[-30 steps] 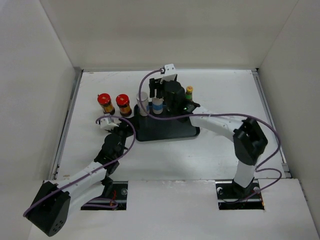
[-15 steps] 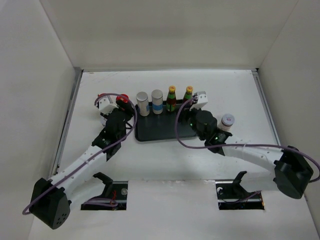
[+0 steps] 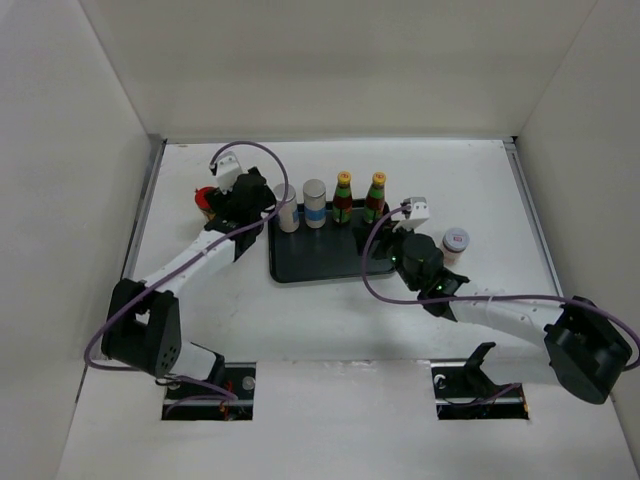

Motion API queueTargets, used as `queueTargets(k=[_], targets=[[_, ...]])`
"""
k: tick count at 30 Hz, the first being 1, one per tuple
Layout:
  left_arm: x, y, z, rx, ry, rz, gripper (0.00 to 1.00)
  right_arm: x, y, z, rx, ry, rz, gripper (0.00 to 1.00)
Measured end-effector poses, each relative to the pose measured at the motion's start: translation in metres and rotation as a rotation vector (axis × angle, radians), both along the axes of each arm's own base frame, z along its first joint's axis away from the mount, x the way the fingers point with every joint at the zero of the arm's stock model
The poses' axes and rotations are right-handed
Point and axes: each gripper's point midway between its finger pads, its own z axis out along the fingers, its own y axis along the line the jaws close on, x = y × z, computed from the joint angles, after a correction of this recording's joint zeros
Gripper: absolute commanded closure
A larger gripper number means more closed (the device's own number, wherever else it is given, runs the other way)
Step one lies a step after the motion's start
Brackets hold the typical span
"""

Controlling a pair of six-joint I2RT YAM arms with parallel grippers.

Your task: Organize the condiment bottles

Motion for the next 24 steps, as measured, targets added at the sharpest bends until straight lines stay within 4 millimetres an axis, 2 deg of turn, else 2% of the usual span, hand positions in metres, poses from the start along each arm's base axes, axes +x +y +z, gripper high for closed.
queueTargets(k=[5,13,17,21,24], targets=[[0.006,0.012,-0.032,0.025,0.087,0.014,0.19,0.001,0.001,0.003,0.012,-0.008,0.001,0.26],[0.021,0.004,-0.051,0.031,0.144,-0.035,0.19,0.002,0.003,-0.002,0.007,-0.002,0.003,0.25],[0.027,0.006,-0.055,0.038,0.155,-0.031,0.2,0.002,0.004,-0.006,-0.001,0.007,0.006,0.25],[0.033,0.012,-0.054,0.045,0.154,-0.017,0.27,0.002,0.004,-0.006,0.0,0.007,0.009,0.25],[0.034,0.014,-0.056,0.053,0.158,-0.017,0.42,0.002,0.004,-0.006,0.002,0.008,0.009,0.25]])
